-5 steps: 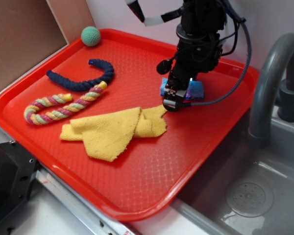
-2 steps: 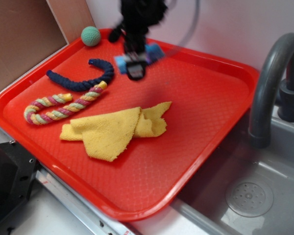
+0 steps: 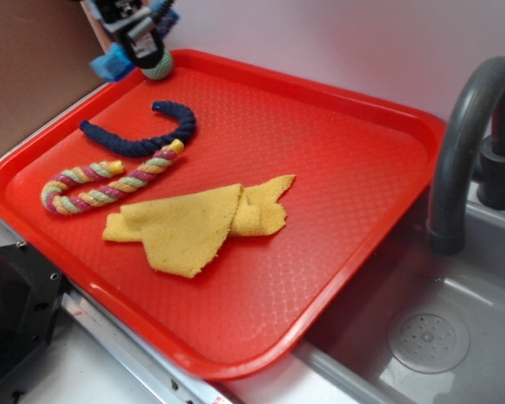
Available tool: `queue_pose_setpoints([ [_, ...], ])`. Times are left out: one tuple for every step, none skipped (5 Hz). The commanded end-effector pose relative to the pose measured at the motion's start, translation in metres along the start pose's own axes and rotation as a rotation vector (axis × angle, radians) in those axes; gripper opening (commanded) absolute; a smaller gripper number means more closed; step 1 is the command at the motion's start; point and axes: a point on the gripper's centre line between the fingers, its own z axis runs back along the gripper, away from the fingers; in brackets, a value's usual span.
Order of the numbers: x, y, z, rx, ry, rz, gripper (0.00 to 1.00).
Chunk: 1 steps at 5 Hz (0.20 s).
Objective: Grab the blue sponge.
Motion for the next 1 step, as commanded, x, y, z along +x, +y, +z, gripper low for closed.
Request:
queue_pose_setpoints([
  [0.0092,-0.0112,-0.0068,0.064,0.06,0.135,0.89],
])
